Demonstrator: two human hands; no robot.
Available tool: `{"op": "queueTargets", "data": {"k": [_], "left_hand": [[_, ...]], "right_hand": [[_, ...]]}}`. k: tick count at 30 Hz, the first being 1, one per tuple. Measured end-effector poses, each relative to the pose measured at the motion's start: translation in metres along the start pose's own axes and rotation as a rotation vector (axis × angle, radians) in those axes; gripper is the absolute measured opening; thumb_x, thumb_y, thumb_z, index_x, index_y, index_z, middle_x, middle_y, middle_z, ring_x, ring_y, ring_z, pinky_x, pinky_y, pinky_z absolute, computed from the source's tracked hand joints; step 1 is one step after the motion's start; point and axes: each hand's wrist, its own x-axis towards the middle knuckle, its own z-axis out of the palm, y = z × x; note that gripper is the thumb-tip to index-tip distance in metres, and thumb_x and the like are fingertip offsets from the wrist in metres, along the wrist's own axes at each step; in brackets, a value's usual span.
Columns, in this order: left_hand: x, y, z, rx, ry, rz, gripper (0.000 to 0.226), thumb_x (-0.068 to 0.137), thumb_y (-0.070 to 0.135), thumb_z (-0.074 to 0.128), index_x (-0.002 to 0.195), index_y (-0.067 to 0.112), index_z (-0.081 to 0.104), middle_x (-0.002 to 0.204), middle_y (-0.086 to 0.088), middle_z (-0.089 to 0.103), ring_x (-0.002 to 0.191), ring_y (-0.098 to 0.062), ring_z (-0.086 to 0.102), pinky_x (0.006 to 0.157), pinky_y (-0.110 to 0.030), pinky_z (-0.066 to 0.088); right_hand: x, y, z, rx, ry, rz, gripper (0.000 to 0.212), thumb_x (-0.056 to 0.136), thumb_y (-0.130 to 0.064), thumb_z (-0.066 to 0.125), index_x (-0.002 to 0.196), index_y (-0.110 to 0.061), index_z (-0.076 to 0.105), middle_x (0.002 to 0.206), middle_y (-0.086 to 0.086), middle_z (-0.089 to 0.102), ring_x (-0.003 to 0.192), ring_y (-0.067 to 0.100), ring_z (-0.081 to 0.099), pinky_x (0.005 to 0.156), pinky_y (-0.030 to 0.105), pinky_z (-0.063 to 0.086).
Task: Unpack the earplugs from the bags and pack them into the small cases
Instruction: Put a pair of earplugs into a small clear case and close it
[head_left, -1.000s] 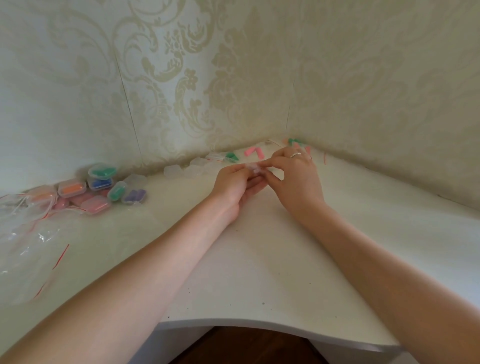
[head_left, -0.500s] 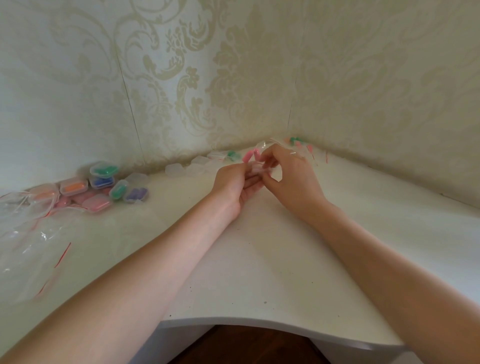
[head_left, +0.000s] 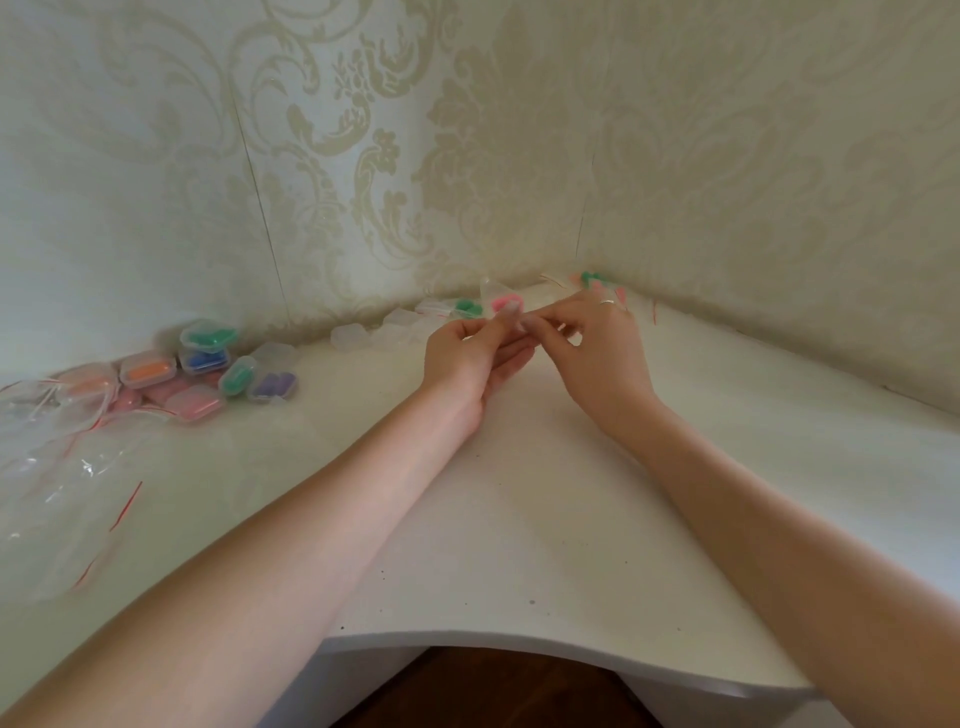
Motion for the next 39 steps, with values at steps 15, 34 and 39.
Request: {"op": "queueTargets", "data": {"k": [15,34,39], "left_hand": [[-0.002,0.007,-0.002,0.110,-0.067,0.041,0.008,0.086,0.008,0.067,0.082,0.009,0.060,0.073,-0.006,0.066,0.065,-0.013,0.065,0.063,-0.022,0.056],[0.005,0.011,-0.005,-0.035,-0.104,-0.073,0.025,0.081,-0.002,0.069,0.078,0.011,0.048,0.074,-0.010,0.068,0.065,-0.017,0.067,0.067,-0.029,0.060],[0.004,0.010,-0.007,-0.040,-0.090,-0.069,0.011,0.082,0.002,0.068,0.078,0.007,0.059,0.058,-0.001,0.062,0.056,-0.009,0.060,0.065,-0.024,0.059]], "right_hand": [[0.003,-0.013,-0.004,0.736,-0.074,0.535,0.015,0.087,-0.021,0.066,0.096,-0.020,0.054,0.067,-0.003,0.050,0.059,0.010,0.046,0.061,0.022,0.040],[0.005,0.002,-0.004,0.586,0.217,0.473,0.025,0.097,-0.016,0.052,0.073,-0.015,0.043,0.055,-0.020,0.061,0.062,0.006,0.055,0.048,0.014,0.045],[0.005,0.002,-0.005,0.594,0.256,0.519,0.022,0.096,-0.017,0.053,0.077,-0.015,0.042,0.063,-0.012,0.059,0.061,0.010,0.054,0.049,0.015,0.045]]}}
